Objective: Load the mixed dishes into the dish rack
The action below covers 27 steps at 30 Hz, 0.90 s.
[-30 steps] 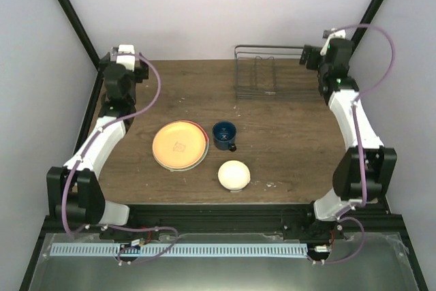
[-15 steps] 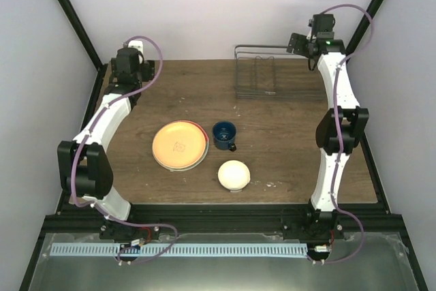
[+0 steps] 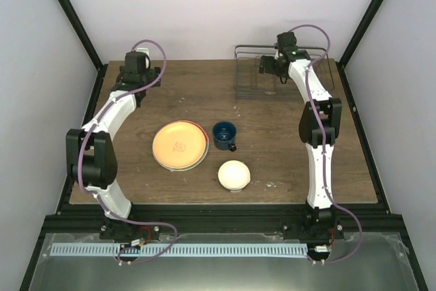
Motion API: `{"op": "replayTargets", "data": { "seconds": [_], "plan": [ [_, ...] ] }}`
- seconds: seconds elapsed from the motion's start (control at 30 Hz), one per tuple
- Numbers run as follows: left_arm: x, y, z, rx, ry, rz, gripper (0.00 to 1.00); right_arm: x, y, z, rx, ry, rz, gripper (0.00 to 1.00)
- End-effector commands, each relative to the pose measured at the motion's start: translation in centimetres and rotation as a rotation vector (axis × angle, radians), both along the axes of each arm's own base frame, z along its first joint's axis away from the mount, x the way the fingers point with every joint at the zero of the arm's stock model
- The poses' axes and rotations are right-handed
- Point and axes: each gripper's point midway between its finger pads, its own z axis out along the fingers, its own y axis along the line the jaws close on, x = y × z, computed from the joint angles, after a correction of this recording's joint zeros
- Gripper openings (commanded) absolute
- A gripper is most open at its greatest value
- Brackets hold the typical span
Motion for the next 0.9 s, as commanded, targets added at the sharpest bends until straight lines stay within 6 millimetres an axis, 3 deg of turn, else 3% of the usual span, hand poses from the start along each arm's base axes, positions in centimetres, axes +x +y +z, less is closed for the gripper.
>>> {"op": "replayTargets", "data": {
  "seconds": [0.0, 0.23, 0.53, 0.6, 0.87],
  "plan": [
    [1.0, -0.7, 0.2, -0.029, -0.015, -0.011, 0.97, 0.9, 2.4, 0.5, 0.002, -0.042, 0.034, 1.00],
    [1.4, -0.9, -0.5, -0.030, -0.003, -0.019, 0.97, 0.2, 2.9, -2.7, -0.047, 0.032, 0.019, 1.00],
    [0.8, -1.0, -1.5, -0.049, 0.020, -0.015, 0.97, -0.4, 1.8, -4.0, -0.116, 0.071, -0.012, 1.00],
    [0.6, -0.9, -1.7, -0.050, 0.030, -0.013, 0.97, -0.6, 1.9, -6.1, -0.120, 0.110, -0.004, 1.00],
    [-0.1, -1.1, -2.2, -0.075, 0.052, -0.012, 0.97, -2.3, 3.2, -8.2, -0.129, 0.193, -0.008, 1.00]
  ]
}}
